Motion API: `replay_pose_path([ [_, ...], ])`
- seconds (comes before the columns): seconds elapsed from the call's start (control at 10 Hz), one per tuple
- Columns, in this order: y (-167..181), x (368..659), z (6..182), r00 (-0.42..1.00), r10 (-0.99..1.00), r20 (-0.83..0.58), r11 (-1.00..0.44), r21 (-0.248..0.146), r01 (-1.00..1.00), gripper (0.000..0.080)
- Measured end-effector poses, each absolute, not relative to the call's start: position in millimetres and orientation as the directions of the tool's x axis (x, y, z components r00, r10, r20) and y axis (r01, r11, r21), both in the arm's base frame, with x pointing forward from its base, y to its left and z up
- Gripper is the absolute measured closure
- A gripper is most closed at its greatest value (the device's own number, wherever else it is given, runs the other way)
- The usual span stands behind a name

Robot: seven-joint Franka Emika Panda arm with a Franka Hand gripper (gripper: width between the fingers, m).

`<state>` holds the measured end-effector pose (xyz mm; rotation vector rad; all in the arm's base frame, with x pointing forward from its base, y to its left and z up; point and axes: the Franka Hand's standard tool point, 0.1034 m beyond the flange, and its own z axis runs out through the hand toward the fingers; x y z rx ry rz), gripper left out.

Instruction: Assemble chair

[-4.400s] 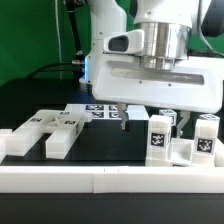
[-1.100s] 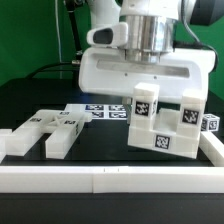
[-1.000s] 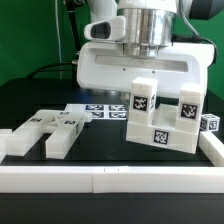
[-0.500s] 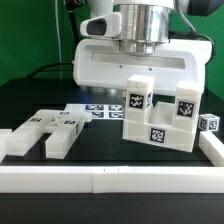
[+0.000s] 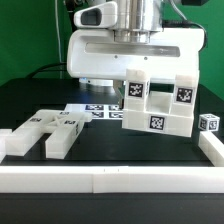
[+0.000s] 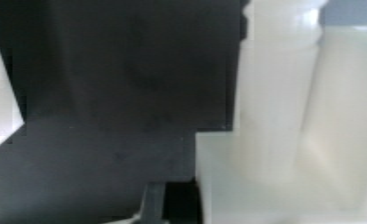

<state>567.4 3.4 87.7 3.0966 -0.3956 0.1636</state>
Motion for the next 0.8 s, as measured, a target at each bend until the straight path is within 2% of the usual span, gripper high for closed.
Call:
replay_pose_path([
  [0.4,3.7,559.3,84.3,0.966,-0.256,0.04,-0.967,-0.001,-0.256,0.0763],
  [0.8,11.5,534.5,90.3,0.937,-0.182,-0.298,-0.982,0.004,-0.189,0.0763],
])
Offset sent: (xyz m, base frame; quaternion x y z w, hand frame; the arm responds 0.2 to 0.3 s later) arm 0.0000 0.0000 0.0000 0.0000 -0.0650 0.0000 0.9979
